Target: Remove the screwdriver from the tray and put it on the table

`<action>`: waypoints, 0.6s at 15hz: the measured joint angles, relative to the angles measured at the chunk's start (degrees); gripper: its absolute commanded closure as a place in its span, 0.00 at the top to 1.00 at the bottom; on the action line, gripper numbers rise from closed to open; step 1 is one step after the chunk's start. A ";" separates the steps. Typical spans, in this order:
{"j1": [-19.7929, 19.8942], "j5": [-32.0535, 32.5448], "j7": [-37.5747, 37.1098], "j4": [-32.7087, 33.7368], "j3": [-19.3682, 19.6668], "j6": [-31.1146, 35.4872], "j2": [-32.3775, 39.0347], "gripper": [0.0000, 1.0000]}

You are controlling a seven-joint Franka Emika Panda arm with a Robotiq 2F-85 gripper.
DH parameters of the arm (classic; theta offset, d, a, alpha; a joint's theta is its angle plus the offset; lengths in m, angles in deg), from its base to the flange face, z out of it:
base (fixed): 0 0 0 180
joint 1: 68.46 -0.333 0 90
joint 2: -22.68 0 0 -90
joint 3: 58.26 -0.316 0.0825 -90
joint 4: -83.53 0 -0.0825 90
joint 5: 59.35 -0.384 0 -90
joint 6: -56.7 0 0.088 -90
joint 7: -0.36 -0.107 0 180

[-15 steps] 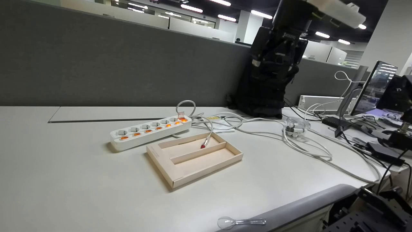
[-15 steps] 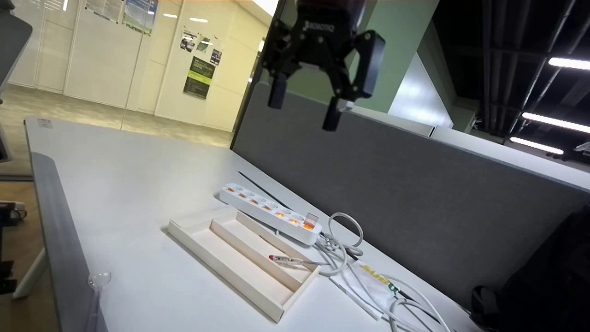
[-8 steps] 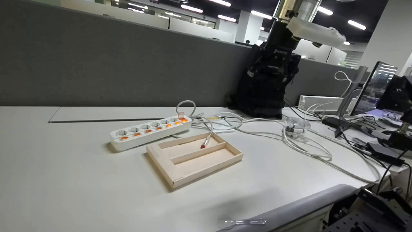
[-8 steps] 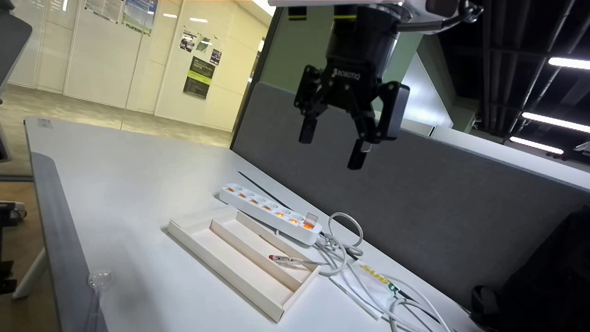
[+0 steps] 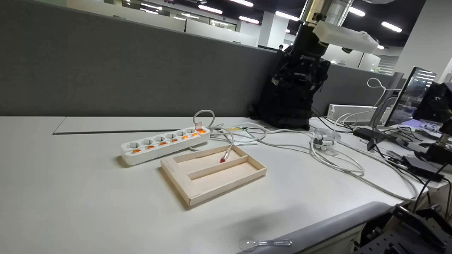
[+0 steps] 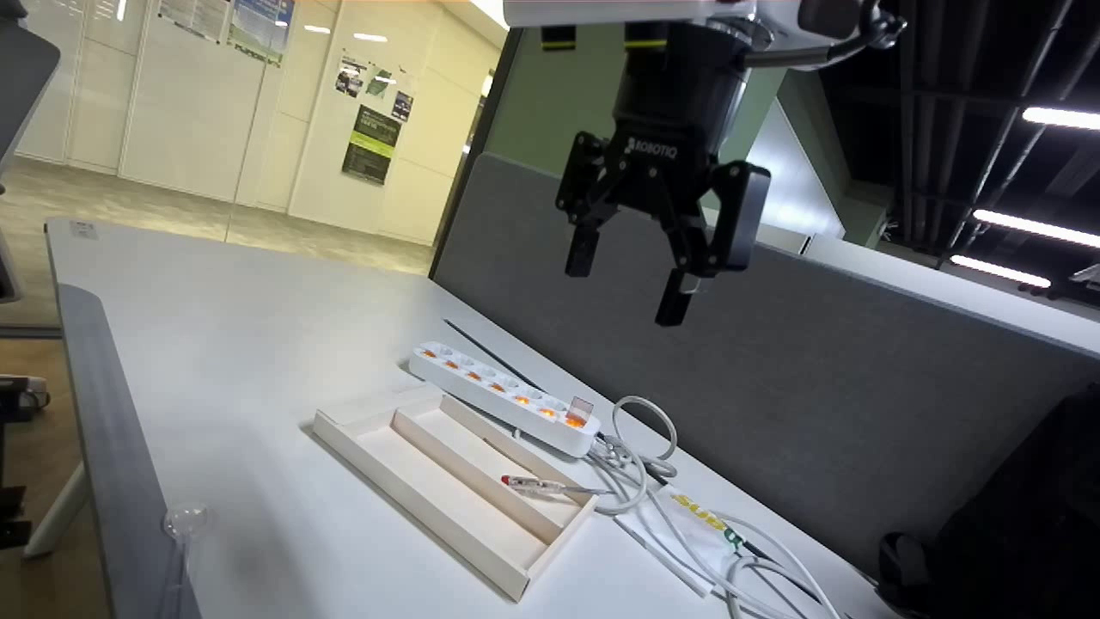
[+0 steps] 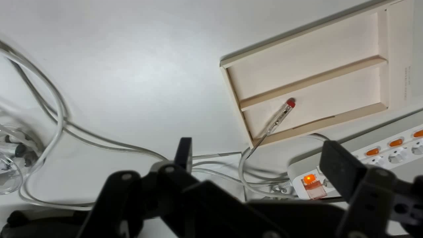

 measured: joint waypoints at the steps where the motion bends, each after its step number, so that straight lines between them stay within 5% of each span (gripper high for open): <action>1: 0.65 0.99 -1.49 0.59 -0.04 0.49 1.50 1.00; 9: 3.13 13.54 -18.57 13.80 -0.36 0.77 20.73 1.00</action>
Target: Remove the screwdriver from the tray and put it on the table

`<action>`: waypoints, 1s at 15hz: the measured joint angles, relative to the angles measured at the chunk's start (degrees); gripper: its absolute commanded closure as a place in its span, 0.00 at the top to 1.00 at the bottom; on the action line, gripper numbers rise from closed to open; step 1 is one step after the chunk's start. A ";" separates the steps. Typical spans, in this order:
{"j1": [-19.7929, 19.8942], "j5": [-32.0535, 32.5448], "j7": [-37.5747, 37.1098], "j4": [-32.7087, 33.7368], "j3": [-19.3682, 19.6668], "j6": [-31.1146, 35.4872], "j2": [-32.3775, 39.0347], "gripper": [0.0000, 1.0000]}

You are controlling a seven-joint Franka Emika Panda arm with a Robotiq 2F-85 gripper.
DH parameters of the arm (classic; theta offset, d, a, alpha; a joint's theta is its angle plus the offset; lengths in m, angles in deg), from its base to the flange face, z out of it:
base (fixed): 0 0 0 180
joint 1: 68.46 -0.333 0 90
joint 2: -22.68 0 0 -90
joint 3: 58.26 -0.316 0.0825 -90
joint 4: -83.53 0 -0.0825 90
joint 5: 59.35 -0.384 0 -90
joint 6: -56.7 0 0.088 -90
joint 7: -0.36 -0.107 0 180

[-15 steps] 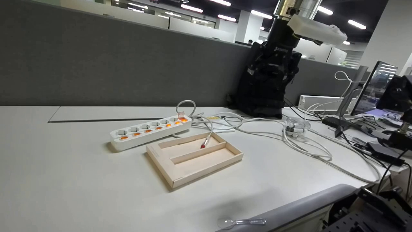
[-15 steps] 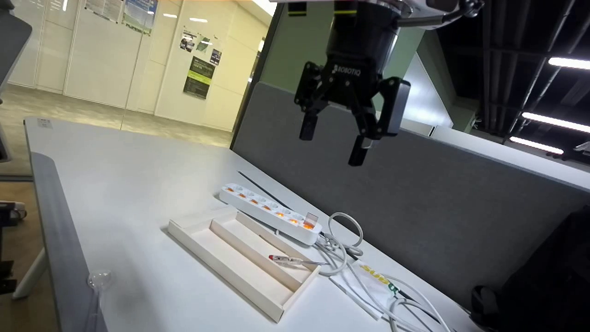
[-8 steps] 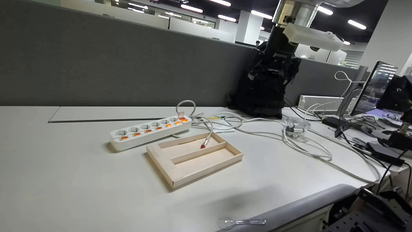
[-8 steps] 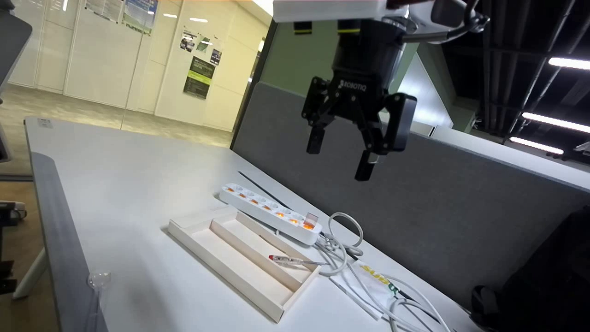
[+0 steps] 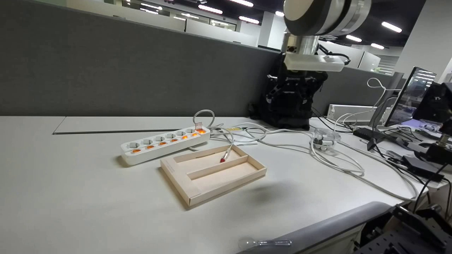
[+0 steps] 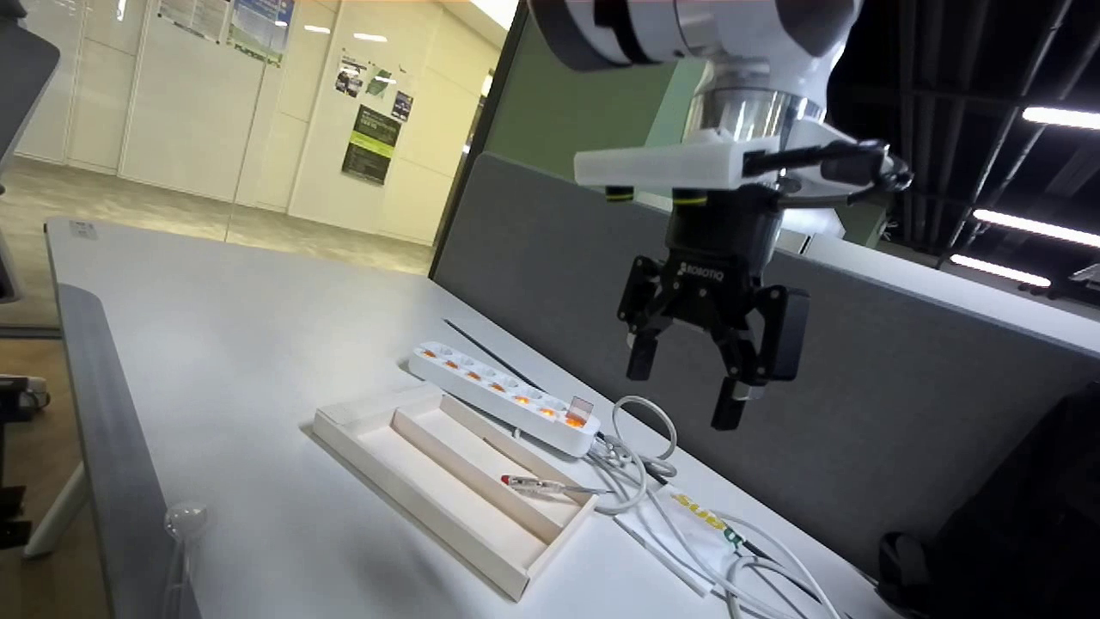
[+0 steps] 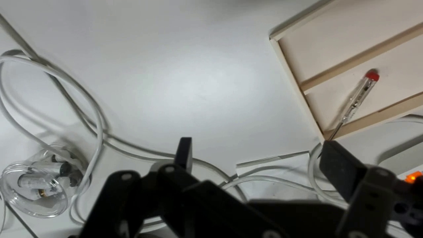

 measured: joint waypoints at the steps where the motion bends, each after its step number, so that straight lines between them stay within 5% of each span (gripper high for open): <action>1: -0.86 0.22 -0.98 2.30 0.01 -0.11 2.89 1.00; 9: -10.67 -5.00 -2.07 16.55 0.48 -1.18 23.66 1.00; 15: -11.85 -7.01 -2.08 19.21 1.54 0.95 27.95 1.00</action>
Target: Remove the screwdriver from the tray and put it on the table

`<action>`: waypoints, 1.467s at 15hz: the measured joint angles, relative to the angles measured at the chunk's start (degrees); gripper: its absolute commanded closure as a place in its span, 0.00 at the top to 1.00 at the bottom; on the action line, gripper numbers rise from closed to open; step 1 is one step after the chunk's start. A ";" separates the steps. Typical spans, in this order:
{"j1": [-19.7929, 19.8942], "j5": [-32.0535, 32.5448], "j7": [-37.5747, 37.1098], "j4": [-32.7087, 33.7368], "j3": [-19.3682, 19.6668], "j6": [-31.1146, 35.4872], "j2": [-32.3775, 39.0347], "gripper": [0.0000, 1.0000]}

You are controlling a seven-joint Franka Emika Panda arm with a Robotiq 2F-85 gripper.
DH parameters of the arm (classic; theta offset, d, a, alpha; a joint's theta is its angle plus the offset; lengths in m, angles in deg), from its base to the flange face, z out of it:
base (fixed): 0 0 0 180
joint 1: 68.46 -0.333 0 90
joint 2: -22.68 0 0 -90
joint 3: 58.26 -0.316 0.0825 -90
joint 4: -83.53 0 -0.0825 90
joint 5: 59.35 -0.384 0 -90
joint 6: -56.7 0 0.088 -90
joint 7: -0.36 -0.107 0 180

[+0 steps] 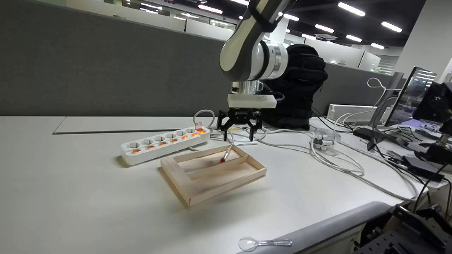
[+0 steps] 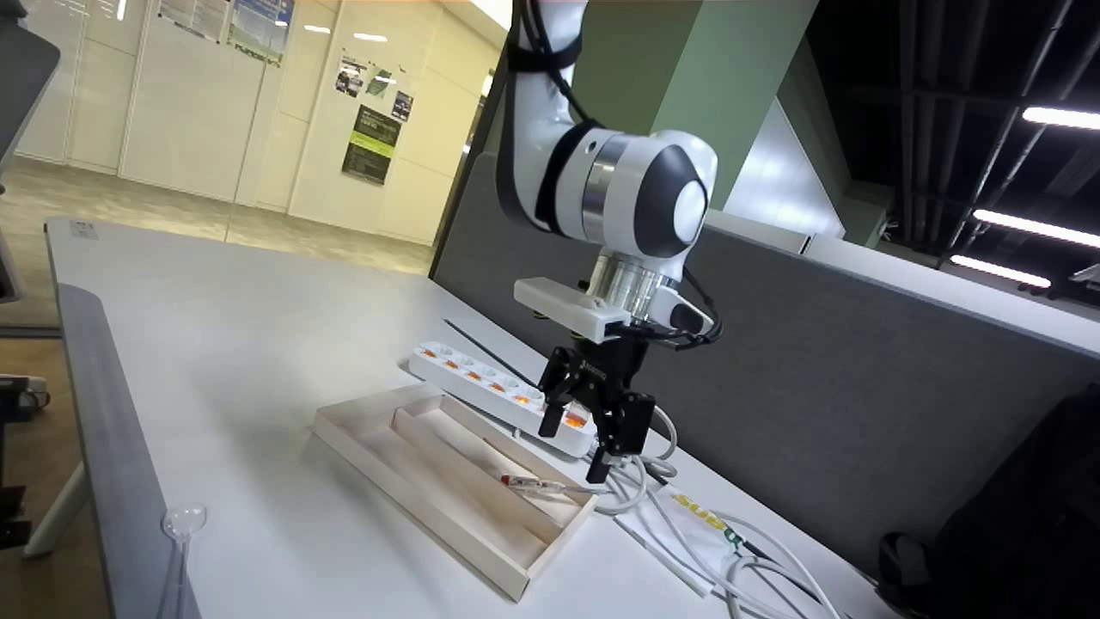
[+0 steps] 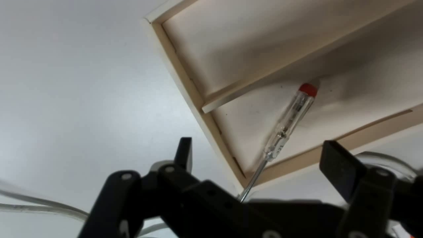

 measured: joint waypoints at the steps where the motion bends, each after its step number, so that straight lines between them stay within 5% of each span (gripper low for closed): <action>1: -0.13 -0.16 0.32 0.02 0.16 0.00 0.00 1.00; 13: -4.57 -0.55 0.67 2.92 2.74 4.56 7.56 1.00; 14: -5.02 -0.55 0.69 3.71 3.12 4.76 8.37 0.75; 22: -7.23 -0.55 1.86 6.79 4.13 6.49 11.26 0.31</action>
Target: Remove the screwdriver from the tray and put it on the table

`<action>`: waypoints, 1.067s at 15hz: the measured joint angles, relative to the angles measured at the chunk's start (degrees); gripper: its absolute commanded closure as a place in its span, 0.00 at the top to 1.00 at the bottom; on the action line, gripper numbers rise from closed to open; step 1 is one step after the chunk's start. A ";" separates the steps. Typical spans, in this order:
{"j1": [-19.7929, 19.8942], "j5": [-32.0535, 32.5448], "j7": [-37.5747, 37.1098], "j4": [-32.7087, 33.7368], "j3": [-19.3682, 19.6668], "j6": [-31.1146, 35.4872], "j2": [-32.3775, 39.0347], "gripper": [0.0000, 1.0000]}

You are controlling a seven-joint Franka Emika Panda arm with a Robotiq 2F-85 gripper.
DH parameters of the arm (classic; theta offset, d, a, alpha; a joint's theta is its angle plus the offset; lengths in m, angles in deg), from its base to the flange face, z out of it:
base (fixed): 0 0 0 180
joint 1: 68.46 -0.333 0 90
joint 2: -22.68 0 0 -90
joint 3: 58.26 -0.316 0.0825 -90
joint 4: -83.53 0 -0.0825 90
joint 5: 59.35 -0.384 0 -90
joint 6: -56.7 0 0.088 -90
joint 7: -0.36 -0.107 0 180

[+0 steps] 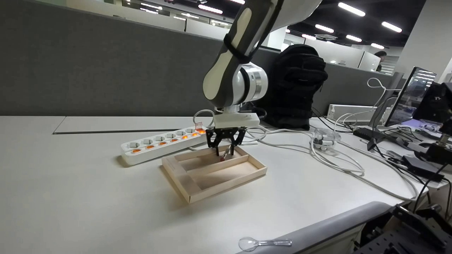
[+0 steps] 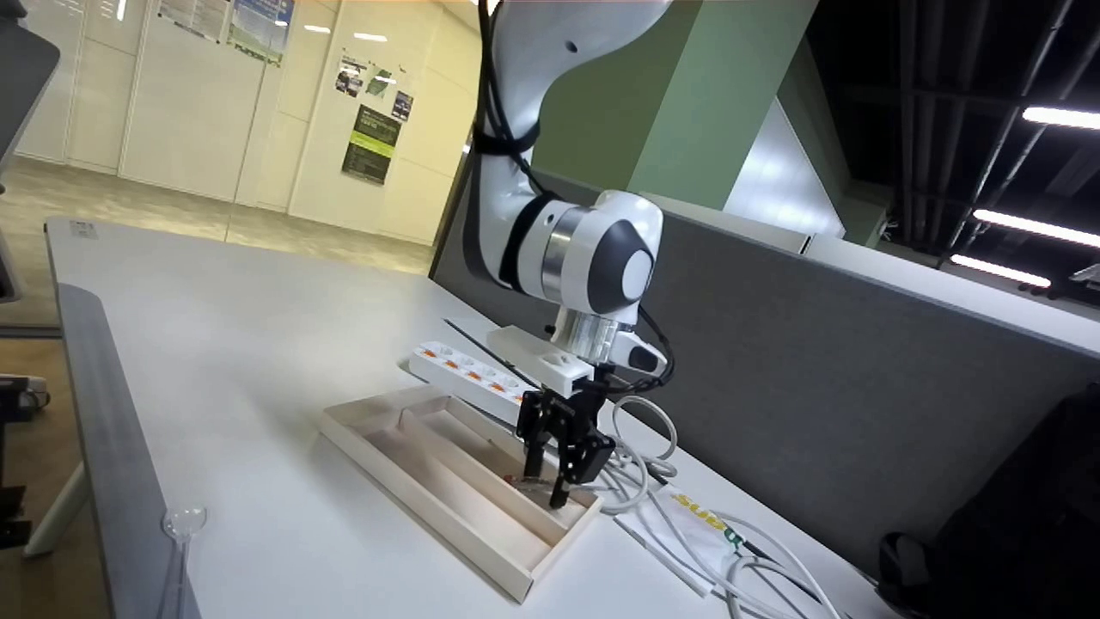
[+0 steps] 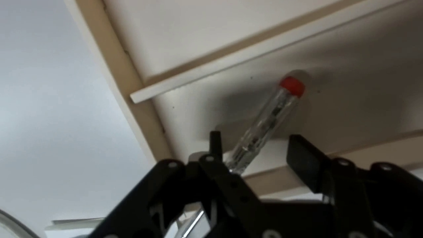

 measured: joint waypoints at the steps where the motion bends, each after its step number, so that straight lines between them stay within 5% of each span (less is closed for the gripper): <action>1: -0.24 0.00 0.06 0.00 0.00 0.33 0.00 0.26; 5: -1.22 0.00 0.11 -0.04 0.00 1.41 -0.03 0.03; 16: -2.66 -0.58 -1.62 -12.32 3.49 3.97 -12.04 0.07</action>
